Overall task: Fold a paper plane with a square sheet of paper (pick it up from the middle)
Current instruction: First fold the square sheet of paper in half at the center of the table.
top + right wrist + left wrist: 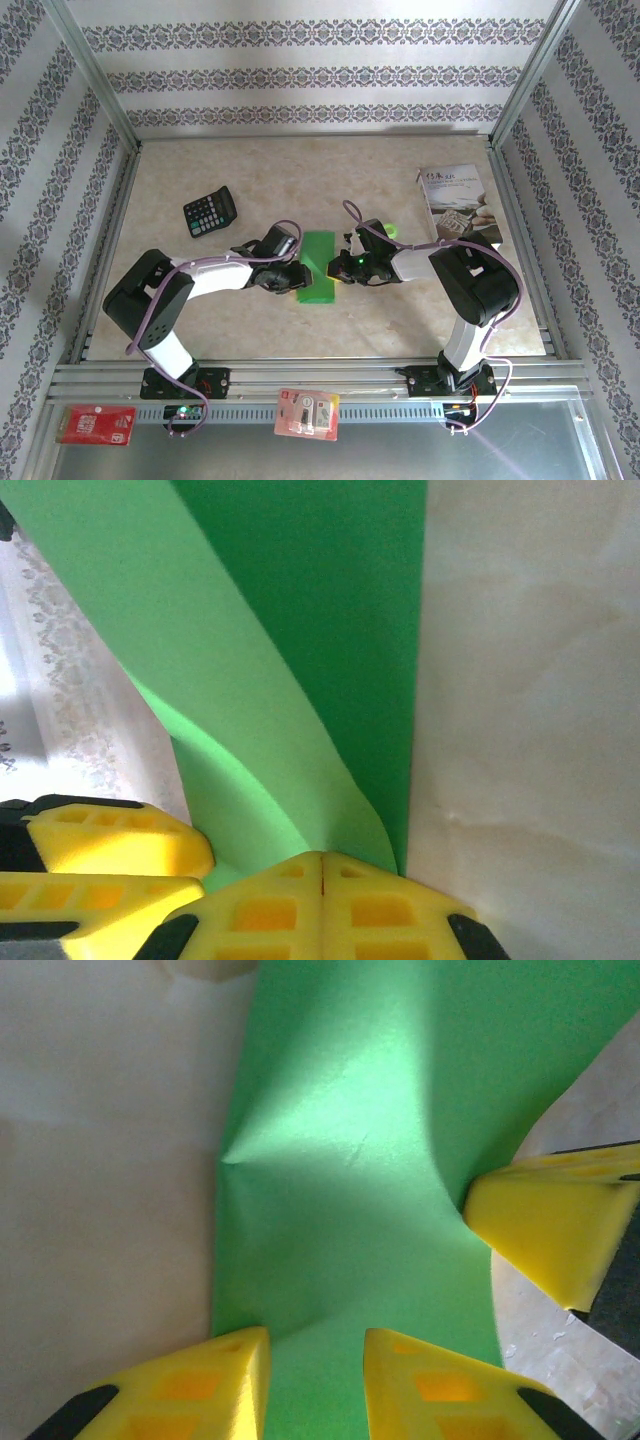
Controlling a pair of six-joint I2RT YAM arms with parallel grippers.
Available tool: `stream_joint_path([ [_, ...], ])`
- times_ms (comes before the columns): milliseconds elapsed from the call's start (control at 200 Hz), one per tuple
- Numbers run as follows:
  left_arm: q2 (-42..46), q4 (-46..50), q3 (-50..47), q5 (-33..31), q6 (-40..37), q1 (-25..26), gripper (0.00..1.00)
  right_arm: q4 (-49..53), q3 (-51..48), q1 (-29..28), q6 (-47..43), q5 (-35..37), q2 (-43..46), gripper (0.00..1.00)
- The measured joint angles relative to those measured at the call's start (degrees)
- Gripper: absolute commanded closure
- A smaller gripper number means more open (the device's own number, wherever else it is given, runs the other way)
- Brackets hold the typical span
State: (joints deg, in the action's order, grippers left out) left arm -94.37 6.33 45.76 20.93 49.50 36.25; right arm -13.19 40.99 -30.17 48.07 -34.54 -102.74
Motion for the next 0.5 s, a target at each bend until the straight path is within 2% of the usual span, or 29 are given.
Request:
stream_joint_path([
  [195, 3.54, -0.42, -0.48, 1.62, 0.04, 0.20, 0.69, 0.02, 0.04, 0.00, 0.00, -0.02, -0.04, 1.00],
  [500, 1.20, -0.37, -1.81, 2.78, 0.07, 0.50, 0.69, 0.24, 0.13, 0.02, -0.04, -0.02, -0.07, 1.00],
])
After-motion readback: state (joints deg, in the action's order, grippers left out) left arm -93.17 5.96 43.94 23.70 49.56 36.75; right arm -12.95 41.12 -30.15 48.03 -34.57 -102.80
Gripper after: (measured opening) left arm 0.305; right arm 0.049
